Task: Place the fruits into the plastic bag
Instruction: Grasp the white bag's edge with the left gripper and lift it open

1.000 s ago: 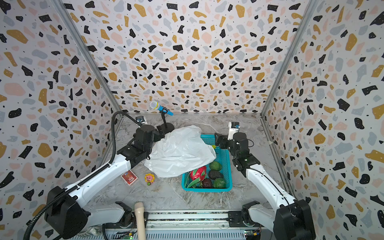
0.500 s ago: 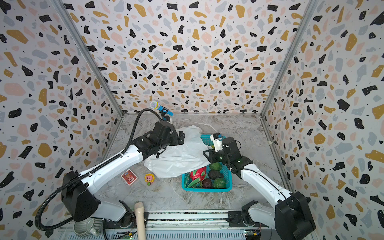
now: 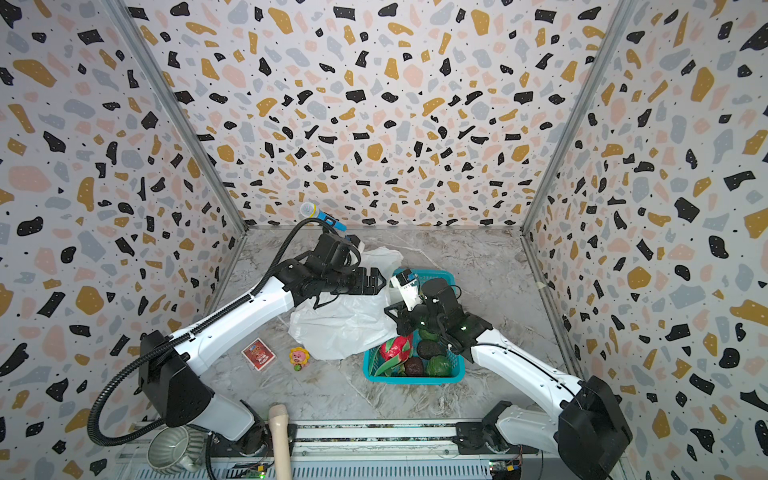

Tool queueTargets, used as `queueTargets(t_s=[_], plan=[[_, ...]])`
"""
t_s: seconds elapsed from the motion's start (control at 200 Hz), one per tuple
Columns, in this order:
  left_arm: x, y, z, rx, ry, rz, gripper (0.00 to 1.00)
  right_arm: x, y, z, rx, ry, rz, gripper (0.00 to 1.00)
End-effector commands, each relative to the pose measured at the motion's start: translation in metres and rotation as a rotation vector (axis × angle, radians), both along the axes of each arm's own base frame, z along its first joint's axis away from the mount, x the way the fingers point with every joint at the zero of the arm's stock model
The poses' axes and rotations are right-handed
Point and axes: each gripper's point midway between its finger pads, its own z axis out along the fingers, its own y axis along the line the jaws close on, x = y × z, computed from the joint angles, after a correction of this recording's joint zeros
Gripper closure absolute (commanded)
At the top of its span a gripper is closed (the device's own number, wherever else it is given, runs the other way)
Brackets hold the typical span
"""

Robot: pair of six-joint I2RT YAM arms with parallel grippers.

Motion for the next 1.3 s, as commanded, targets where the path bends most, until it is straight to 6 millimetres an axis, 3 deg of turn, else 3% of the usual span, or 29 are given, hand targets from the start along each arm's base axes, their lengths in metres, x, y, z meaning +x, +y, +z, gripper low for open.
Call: queueTargets(t_s=[0.0, 0.145, 0.265, 0.325, 0.365, 0.455, 0.541, 0.646, 0.791, 0.821, 0.891, 0.956, 1.006, 1.096, 1.181, 1.296], plan=[[-0.018, -0.008, 0.006, -0.008, 0.048, -0.085, 0.00, 0.009, 0.012, 0.035, 0.001, -0.151, -0.025, 1.00], [-0.025, -0.008, 0.007, -0.016, 0.059, -0.107, 0.01, 0.009, 0.029, 0.045, -0.046, -0.229, -0.016, 1.00], [-0.026, -0.007, -0.003, 0.003, 0.088, -0.107, 0.10, 0.009, 0.039, 0.050, -0.058, -0.269, -0.019, 1.00], [-0.027, -0.009, -0.006, 0.000, 0.099, -0.108, 0.21, 0.009, 0.044, 0.052, -0.057, -0.281, -0.020, 1.00], [-0.026, -0.009, -0.007, 0.002, 0.101, -0.106, 0.33, 0.009, 0.047, 0.053, -0.060, -0.288, -0.025, 1.00], [-0.021, -0.007, -0.005, 0.016, 0.084, -0.090, 0.74, 0.009, 0.049, 0.056, -0.060, -0.298, -0.037, 1.00], [-0.011, 0.000, 0.002, 0.039, 0.036, -0.047, 1.00, 0.008, 0.046, 0.061, -0.042, -0.304, -0.046, 1.00], [0.003, 0.009, 0.018, 0.027, -0.029, 0.017, 1.00, 0.003, 0.038, 0.070, -0.019, -0.317, -0.057, 1.00], [0.015, 0.022, 0.048, -0.151, -0.094, 0.077, 1.00, -0.006, 0.021, 0.091, 0.016, -0.327, -0.081, 0.99], [0.017, 0.026, 0.055, -0.185, -0.115, 0.089, 1.00, -0.006, 0.015, 0.097, 0.031, -0.327, -0.097, 0.87], [0.017, 0.036, 0.069, -0.239, -0.162, 0.103, 1.00, -0.006, -0.005, 0.117, 0.081, -0.330, -0.142, 0.45], [0.015, 0.042, 0.081, -0.275, -0.203, 0.099, 1.00, -0.002, -0.024, 0.133, 0.126, -0.331, -0.197, 0.27], [0.011, 0.044, 0.090, -0.309, -0.230, 0.087, 1.00, 0.003, -0.042, 0.146, 0.164, -0.331, -0.242, 0.19], [0.006, 0.049, 0.104, -0.357, -0.276, 0.080, 1.00, 0.016, -0.072, 0.160, 0.211, -0.322, -0.329, 0.16], [0.002, 0.054, 0.118, -0.384, -0.316, 0.077, 1.00, 0.036, -0.099, 0.153, 0.189, -0.265, -0.443, 0.16], [-0.001, 0.062, 0.140, -0.403, -0.386, 0.069, 1.00, 0.053, -0.116, 0.116, 0.084, -0.141, -0.527, 0.15]])
